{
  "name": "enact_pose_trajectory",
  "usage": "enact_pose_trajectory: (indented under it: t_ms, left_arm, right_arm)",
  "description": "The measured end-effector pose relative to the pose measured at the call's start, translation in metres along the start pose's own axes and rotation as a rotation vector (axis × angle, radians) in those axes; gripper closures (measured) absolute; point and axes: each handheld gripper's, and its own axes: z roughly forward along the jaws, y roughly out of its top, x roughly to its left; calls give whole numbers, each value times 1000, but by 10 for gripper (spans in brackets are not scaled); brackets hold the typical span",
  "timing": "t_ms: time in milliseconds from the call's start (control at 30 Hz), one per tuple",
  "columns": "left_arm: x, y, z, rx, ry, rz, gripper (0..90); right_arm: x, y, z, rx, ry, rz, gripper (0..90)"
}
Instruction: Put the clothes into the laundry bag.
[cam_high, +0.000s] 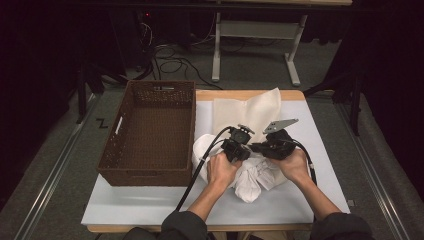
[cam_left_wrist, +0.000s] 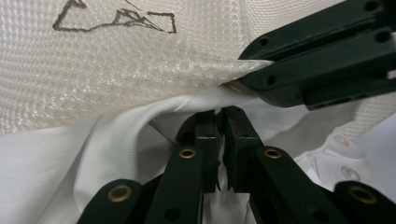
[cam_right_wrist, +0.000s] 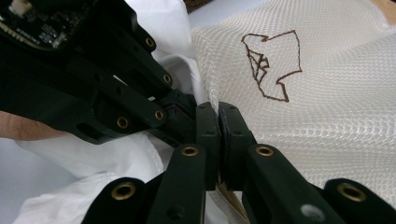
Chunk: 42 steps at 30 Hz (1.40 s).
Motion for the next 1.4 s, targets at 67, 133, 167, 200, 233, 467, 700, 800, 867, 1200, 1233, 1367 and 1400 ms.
enact_pose_trajectory:
  t_ms: [67,133,167,200,233,467,700,800,867,1200,1233,1367,1400]
  left_arm:
    - [-2,-2,-6,1,-8,29,789]
    - [-5,-5,-16,-7,-12,57,668]
    - [-7,-7,-23,-22,0,68,632]
    - [-7,-7,-23,-22,0,68,599]
    - [-8,-10,-33,-38,33,84,568]
    - [6,-10,-31,-16,118,41,503]
    - [13,-12,-31,-16,135,18,457]
    - [18,-13,-26,-12,10,-13,636]
    - [18,-13,-25,-22,-14,-10,782]
    - [8,-6,-25,-26,-60,22,871]
    - [10,-4,-23,-17,-42,10,872]
    - [21,-1,-14,-13,-2,-62,872]
    - [21,0,-12,-15,6,-72,870]
  right_arm:
    - [-2,-1,-1,-10,1,13,891]
    - [-4,-1,-2,-12,-6,15,891]
    - [-5,-1,-2,-13,-10,19,891]
    - [-5,-1,-2,-13,-10,19,891]
    - [-6,-2,-3,-18,-13,22,890]
    - [-4,-1,-2,-7,-26,16,890]
    - [-9,-2,-6,-9,-31,15,890]
    - [-8,0,-6,-14,-26,21,891]
    - [-6,1,-6,-18,-21,28,891]
    - [-1,13,-14,-62,7,9,892]
    - [1,13,-15,-68,17,2,892]
    - [10,9,-19,-62,42,-30,891]
    - [11,8,-20,-56,46,-31,891]
